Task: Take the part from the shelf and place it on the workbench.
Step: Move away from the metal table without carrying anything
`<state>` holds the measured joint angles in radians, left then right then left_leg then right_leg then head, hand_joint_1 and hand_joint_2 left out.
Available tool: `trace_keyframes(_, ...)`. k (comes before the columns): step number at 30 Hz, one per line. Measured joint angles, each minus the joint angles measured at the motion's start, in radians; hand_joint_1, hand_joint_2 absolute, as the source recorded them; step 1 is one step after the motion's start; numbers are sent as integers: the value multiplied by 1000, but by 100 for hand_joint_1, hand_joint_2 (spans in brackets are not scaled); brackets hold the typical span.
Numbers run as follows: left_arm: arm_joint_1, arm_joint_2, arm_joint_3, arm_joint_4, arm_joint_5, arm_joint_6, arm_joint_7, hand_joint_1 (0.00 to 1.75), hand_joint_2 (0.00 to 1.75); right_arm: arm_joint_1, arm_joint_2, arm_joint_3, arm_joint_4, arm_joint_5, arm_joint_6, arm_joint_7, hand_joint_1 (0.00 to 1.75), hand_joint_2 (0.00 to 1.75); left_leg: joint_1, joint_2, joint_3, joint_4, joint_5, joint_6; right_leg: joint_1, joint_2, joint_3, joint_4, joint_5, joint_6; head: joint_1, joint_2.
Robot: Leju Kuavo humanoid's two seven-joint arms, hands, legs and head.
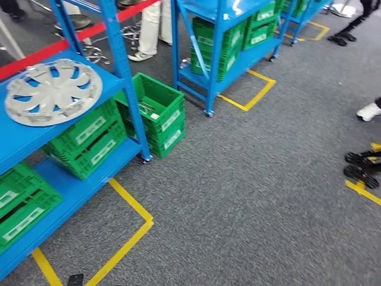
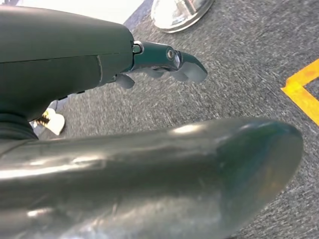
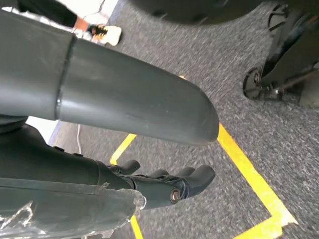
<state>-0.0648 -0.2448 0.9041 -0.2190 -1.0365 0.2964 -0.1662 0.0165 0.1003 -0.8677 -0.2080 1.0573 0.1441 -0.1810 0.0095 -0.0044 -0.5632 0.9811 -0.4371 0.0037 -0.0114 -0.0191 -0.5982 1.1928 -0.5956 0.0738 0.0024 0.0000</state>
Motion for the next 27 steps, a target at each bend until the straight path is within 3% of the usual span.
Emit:
trace_keyframes(1,0,0,1,0,0,0,-1,0,0,2,0,0,0,1,0,0,0,0,-1,-14,0,0,0,1,0,9,-33,63,-20,0,1,0)
trace_keyframes(2,1,1,2,0,1,0,-1,0,0,3,0,0,0,2,0,0,0,0,-2,-28,0,0,1,2,1,14,-54,95,-21,-1,2,0)
trace_keyframes(3,1,2,4,0,1,0,-1,0,0,4,0,0,0,3,0,-1,0,0,-2,-42,0,1,1,1,1,17,-56,88,-2,-4,2,0)
trace_keyframes(4,2,3,4,0,1,-1,-1,0,0,4,0,0,0,3,0,-1,0,0,-2,-57,1,1,1,1,1,22,-40,42,33,-7,2,0)
trace_keyframes(6,1,3,5,0,1,-2,-1,0,0,3,0,0,0,4,1,-3,0,0,-2,-85,2,2,2,-4,-3,65,19,-98,103,-15,2,0)
trace_keyframes(8,0,3,5,0,1,-2,-1,0,0,2,1,0,0,5,1,-4,0,0,0,-109,-4,4,5,-16,-5,104,55,-180,125,-21,2,0)
trace_keyframes(10,3,4,6,0,1,-2,-1,0,0,2,2,1,0,5,1,-4,0,0,5,-131,-13,1,11,-31,-2,97,59,-188,123,-29,1,0)
trace_keyframes(12,6,5,8,0,1,-2,-1,0,0,1,4,1,0,7,1,-5,0,0,6,-106,-24,14,0,-42,-2,72,61,-195,129,-44,-1,0)
trace_keyframes(13,5,6,10,0,1,-2,-1,0,0,2,6,1,0,8,1,-6,0,0,3,-79,-40,46,-22,-45,-3,57,62,-199,132,-50,-5,0)
trace_keyframes(15,1,6,13,0,1,-3,-1,0,0,4,7,1,0,10,1,-7,0,0,1,-26,-98,167,-90,-50,0,26,62,-201,132,-57,-11,0)
trace_keyframes(17,1,6,14,0,1,-5,-1,0,0,5,7,1,0,12,1,-7,0,0,1,-12,-147,275,-129,-54,2,-6,62,-201,130,-58,-12,0)
trace_keyframes(18,2,6,15,0,2,-6,-1,0,0,4,7,1,0,13,1,-7,0,0,1,-9,-149,283,-120,-55,3,-21,62,-201,130,-58,-12,0)
trace_keyframes(20,4,8,19,0,2,-10,-1,0,0,1,8,1,0,15,1,-7,0,0,1,10,-94,188,-60,-55,2,-47,66,-201,127,-55,-13,0)
trace_keyframes(21,3,10,20,0,3,-11,-1,0,0,1,8,2,0,16,1,-7,0,0,-1,37,-53,116,-31,-54,5,-59,68,-200,125,-51,-14,0)
trace_keyframes(23,-2,11,21,0,3,-15,-1,0,0,1,9,3,0,17,0,-7,0,0,-4,76,0,19,-5,-43,12,-80,72,-196,118,-41,-14,0)
trace_keyframes(24,-3,11,21,0,3,-17,-1,0,0,1,9,4,0,19,-1,-7,0,0,-5,79,7,2,-5,-37,15,-91,74,-195,115,-36,-14,0)
trace_keyframes(26,0,12,22,0,3,-18,-1,0,0,-4,9,5,0,22,-1,-7,0,0,-5,55,3,0,-5,-23,14,-107,80,-196,111,-26,-11,0)
trace_keyframes(27,2,13,23,0,3,-18,-1,0,0,-6,9,6,0,23,-1,-7,0,0,-4,44,3,-1,-3,-17,11,-93,78,-186,101,-21,-10,0)
